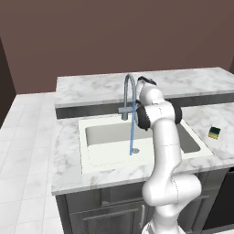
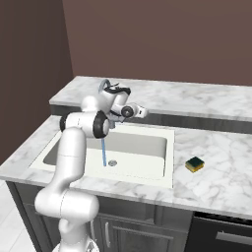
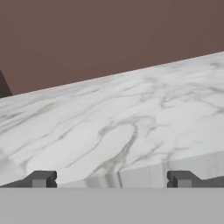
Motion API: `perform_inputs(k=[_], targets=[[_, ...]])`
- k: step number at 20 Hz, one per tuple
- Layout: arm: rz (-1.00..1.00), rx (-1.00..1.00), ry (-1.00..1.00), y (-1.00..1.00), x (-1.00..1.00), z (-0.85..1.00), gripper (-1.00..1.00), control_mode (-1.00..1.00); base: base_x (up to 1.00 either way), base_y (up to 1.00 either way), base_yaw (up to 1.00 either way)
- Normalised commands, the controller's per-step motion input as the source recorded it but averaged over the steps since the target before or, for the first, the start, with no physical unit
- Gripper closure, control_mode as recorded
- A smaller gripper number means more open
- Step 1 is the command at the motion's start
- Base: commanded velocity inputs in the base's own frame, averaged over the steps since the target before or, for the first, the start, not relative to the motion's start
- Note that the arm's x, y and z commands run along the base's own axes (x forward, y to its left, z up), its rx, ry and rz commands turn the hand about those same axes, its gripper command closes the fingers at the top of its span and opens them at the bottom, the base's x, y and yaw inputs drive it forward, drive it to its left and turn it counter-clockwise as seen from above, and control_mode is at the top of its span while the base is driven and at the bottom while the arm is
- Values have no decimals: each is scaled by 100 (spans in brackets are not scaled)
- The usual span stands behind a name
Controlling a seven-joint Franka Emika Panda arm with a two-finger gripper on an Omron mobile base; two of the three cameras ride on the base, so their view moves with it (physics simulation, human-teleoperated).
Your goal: Soak the sponge with water for a few seconds and then drop it inside the sink.
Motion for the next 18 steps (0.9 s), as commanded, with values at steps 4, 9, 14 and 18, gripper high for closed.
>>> perform_inputs(k=[4, 9, 14, 18], targets=[[-4, 0, 0, -16, 0, 47, -100, -100, 0, 0, 0], [-2, 1, 0, -14, 0, 47, -100, -100, 0, 0, 0], [0, 2, 1, -19, -10, 45, -100, -100, 0, 0, 0], [0, 5, 3, -21, -32, 49, -100, -100, 0, 0, 0]])
